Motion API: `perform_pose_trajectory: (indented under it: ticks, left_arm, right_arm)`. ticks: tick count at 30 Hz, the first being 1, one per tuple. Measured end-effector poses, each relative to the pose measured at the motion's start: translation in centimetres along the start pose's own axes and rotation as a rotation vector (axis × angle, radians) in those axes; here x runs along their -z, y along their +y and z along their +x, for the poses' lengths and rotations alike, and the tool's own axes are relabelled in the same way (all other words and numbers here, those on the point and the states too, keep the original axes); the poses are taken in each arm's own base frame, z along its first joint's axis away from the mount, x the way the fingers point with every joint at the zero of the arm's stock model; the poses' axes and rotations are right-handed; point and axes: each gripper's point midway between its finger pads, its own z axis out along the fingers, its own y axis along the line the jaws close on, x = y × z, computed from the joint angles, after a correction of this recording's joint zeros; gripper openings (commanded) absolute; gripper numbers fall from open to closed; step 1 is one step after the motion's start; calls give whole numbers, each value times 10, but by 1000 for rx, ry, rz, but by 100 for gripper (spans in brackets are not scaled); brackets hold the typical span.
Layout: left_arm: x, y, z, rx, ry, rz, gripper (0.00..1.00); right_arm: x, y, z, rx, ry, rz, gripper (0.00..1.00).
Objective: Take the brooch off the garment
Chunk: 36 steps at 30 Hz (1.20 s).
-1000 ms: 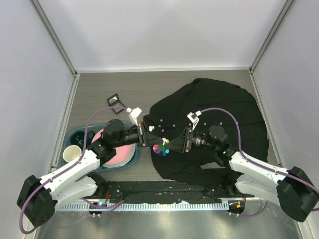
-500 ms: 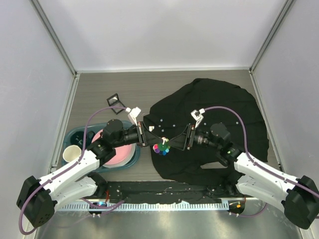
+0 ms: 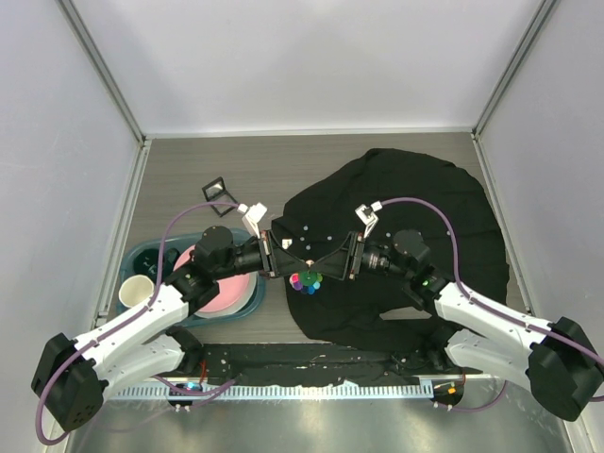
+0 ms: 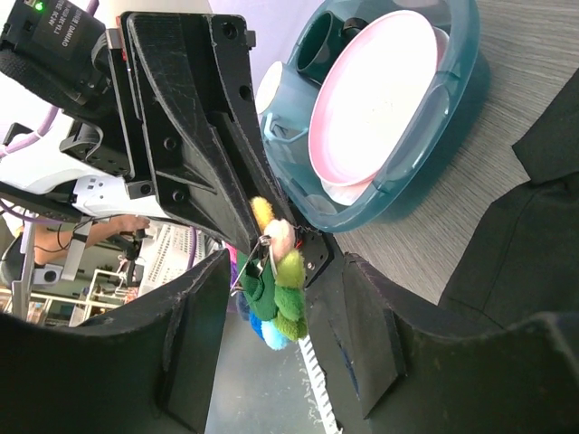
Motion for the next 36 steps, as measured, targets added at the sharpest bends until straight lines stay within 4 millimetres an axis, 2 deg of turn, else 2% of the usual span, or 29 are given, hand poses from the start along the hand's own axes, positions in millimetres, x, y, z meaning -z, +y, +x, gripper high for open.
perform_pose_trajectory:
  ticks: [24,36]
  left_arm:
    - [0,0,0,6,0,0,0]
    - [0,-1,0,28,1,-1,0]
  right_arm:
    - [-4,9,7,14,29,-54,37]
    - [-6,8,8,18,28,-63,31]
